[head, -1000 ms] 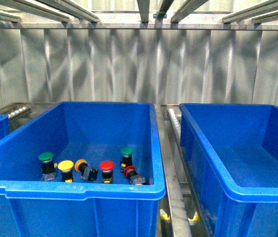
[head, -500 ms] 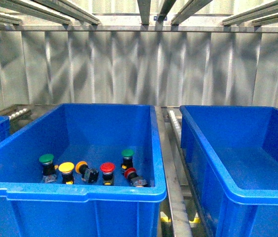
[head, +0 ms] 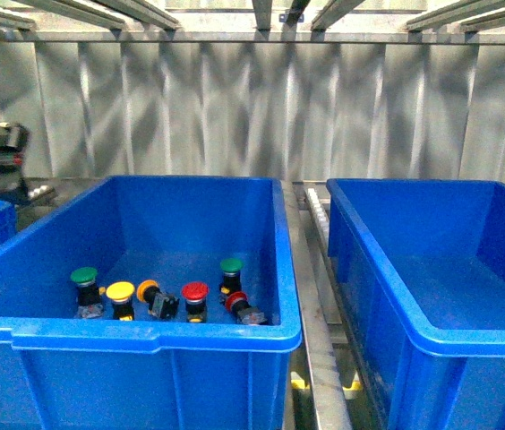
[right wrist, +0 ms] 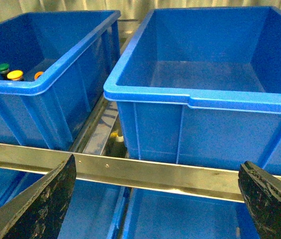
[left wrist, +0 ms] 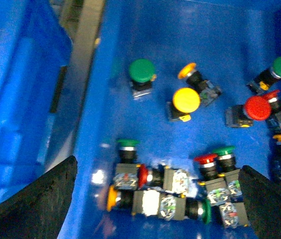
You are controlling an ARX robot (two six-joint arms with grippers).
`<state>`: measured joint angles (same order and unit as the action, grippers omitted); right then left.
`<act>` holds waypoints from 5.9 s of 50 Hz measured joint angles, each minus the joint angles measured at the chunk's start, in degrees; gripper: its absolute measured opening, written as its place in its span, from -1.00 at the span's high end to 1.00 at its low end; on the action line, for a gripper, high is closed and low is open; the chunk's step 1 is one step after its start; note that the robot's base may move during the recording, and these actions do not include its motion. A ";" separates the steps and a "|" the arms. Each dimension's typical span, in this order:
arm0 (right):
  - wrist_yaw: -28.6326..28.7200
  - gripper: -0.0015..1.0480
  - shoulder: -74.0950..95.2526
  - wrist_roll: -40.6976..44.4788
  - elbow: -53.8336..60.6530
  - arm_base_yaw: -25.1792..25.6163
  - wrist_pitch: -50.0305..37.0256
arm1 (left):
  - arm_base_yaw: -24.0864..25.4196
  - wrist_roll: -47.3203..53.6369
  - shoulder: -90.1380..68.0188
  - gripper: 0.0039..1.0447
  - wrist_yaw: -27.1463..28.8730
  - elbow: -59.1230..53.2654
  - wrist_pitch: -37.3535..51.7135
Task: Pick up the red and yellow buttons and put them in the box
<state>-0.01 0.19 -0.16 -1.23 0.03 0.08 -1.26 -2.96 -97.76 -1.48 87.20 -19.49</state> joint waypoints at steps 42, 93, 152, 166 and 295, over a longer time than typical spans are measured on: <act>0.00 -0.87 0.00 0.00 0.00 0.00 0.00 | -11.78 -6.36 -41.38 -0.85 0.02 47.76 -17.53; -0.02 -0.87 0.00 0.00 0.00 0.00 0.00 | -13.22 -6.78 -61.72 -0.83 -1.66 78.01 -31.85; 0.00 -0.87 0.00 0.00 0.00 0.00 0.00 | -8.39 -6.36 -14.97 0.37 -9.07 11.17 4.44; 0.00 -0.87 0.00 0.00 0.00 0.00 0.00 | -0.46 -9.42 3.78 0.37 -9.86 -14.95 15.10; -0.31 -0.87 62.82 -84.52 -44.24 -4.33 -17.49 | -28.39 -42.40 -8.76 0.37 -45.29 -4.79 55.04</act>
<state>-0.32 63.00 -84.68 -45.47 -4.29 -17.41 -29.65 -45.36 -106.52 -46.76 82.41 35.55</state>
